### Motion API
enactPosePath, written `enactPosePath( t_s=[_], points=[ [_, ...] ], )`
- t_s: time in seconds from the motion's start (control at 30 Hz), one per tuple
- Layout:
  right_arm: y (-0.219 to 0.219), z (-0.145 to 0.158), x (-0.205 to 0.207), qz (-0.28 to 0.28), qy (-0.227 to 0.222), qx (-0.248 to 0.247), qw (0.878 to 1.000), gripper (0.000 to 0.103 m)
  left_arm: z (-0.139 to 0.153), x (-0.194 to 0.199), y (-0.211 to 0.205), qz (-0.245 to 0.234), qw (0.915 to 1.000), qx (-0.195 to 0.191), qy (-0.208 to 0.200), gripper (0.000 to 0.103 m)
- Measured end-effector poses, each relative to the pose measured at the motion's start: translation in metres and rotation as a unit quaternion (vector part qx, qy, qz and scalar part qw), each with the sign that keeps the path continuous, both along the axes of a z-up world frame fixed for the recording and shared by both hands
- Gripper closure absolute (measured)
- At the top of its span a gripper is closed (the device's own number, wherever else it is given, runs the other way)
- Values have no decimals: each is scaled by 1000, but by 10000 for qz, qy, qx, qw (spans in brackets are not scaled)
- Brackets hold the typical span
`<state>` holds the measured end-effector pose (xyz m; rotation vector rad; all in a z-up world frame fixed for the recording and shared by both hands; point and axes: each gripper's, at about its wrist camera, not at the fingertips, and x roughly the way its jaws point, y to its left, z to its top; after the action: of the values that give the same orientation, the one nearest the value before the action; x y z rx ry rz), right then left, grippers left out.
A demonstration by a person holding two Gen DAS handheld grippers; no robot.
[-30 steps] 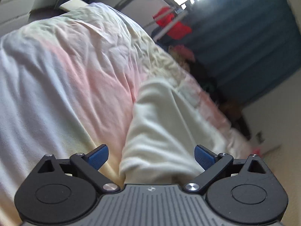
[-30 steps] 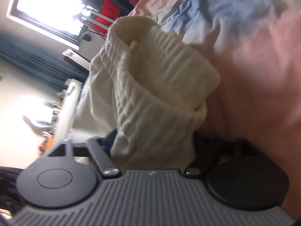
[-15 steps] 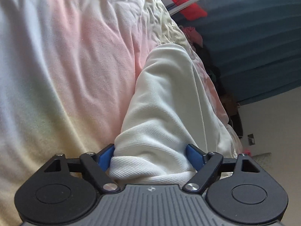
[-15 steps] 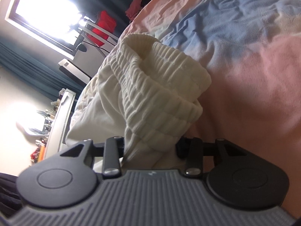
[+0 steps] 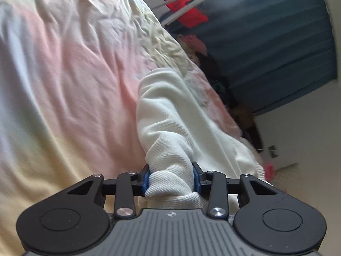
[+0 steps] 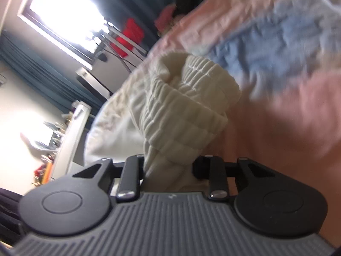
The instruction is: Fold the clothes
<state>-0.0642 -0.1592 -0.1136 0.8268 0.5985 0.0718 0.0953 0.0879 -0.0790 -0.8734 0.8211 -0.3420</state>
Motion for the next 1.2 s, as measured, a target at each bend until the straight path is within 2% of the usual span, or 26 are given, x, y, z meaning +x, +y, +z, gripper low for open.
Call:
enactPosePath(
  t_s=[0.1,0.17,0.3,0.47,0.63,0.8,0.93,1.07,1.2],
  points=[
    [-21,25,-13,-166,-260,-22,9995,72,19,5,-26,-234,9997,8,-119,66],
    [-43,33,-19,-324,-274,101,9990,72,35,26,-56,-323,9994,-11,-118,66],
    [-97,38,-25,-686,-241,226,9971,72,65,69,-140,-485,9978,386,-227,67],
    [-170,52,-24,-1227,-453,154,9913,72,93,153,-259,-857,9949,476,-255,68],
    [-247,76,25,-1726,-518,-19,9836,72,107,267,-381,-1080,9923,517,-319,69],
    [-318,74,86,-2296,-646,-42,9711,72,94,358,-469,-1360,9863,662,-657,68],
    [-347,40,120,-2488,-617,-251,9663,72,52,405,-506,-1661,9797,890,-681,68],
    [-343,-18,121,-2539,-234,-254,9666,72,5,421,-508,-2092,9731,844,-460,67],
    [-330,-65,97,-2406,-155,-162,9704,71,-30,413,-508,-2402,9579,1478,-541,61]
  ],
)
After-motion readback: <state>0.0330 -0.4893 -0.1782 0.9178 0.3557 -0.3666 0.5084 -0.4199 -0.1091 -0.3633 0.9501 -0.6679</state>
